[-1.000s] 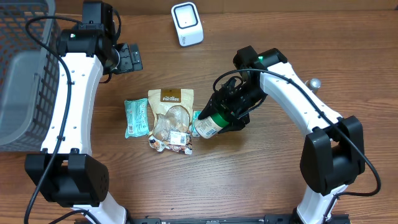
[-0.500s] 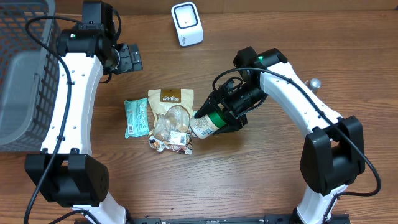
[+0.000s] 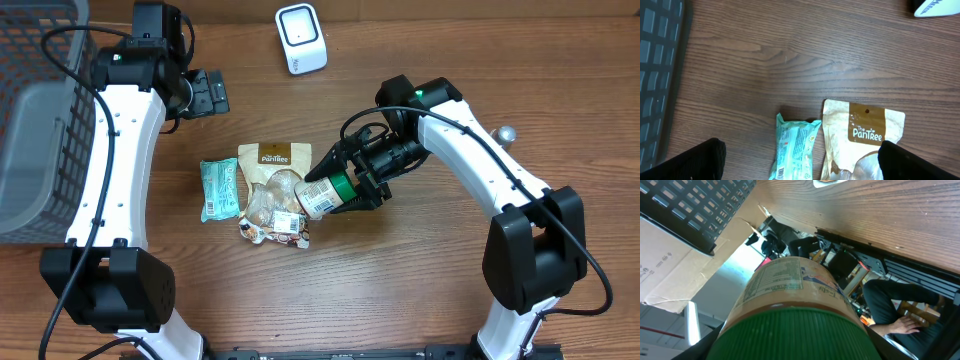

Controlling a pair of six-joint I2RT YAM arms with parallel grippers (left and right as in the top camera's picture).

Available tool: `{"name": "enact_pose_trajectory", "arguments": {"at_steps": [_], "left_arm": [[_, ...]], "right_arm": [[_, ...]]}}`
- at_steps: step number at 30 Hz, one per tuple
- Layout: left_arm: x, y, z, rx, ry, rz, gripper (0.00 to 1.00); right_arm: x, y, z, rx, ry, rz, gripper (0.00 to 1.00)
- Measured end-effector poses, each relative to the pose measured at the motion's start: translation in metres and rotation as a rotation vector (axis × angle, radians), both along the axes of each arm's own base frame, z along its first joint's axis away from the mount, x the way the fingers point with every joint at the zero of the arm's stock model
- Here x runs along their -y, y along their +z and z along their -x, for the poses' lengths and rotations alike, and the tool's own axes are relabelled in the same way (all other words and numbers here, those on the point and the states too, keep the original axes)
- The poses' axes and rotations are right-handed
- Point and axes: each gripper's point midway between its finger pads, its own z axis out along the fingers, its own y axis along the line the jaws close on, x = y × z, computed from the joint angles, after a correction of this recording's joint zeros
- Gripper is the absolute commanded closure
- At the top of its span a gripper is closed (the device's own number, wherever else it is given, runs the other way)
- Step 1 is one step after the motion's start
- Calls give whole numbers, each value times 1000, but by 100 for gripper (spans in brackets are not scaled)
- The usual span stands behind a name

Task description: Scan the item barcode

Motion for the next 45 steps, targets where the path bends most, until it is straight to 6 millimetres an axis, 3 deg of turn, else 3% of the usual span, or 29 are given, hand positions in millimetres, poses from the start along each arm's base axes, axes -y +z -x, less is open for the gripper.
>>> {"name": "enact_pose_trajectory", "arguments": {"at_steps": [7,20,25,45], "left_arm": [[0,0,0,0,0,0,0],[0,0,0,0,0,0,0],[0,0,0,0,0,0,0],[0,0,0,0,0,0,0]], "right_arm": [[-1,2,0,-36,-16,4,88],[-2,4,1,-75,-31,9,88],[-2,5,2,-97,-37,11,95],[-3,13,5,-158,-48,-9,95]]}}
